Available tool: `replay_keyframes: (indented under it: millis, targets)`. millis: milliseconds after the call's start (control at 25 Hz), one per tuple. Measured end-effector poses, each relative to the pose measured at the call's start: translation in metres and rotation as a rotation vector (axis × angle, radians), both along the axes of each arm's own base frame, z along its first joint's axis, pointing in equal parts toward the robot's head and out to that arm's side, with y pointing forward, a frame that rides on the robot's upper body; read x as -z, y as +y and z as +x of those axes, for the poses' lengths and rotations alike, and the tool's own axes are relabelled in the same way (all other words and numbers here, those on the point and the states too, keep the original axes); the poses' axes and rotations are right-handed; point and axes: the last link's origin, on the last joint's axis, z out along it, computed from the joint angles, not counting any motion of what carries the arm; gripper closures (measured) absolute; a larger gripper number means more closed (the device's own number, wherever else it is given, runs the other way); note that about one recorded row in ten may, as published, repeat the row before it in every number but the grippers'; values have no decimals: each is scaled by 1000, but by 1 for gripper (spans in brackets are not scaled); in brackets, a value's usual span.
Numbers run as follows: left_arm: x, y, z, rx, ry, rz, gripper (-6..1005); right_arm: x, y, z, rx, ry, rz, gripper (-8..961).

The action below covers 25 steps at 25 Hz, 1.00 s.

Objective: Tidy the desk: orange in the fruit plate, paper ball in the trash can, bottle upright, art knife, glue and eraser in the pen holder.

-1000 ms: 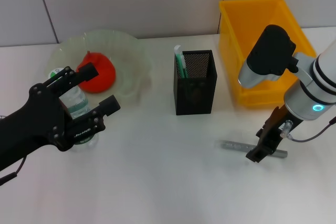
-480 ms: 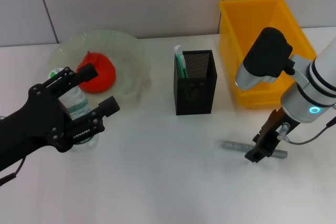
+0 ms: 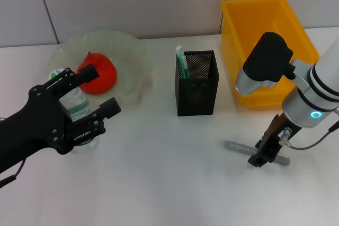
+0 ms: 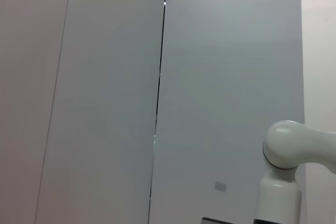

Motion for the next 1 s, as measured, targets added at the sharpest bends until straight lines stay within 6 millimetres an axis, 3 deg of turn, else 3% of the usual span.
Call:
replay_keyframes:
  millis: [1000]
  targets:
    - [-1,-1,0,8,-2,-2,197,6,-2,1,19,-24,-2,729]
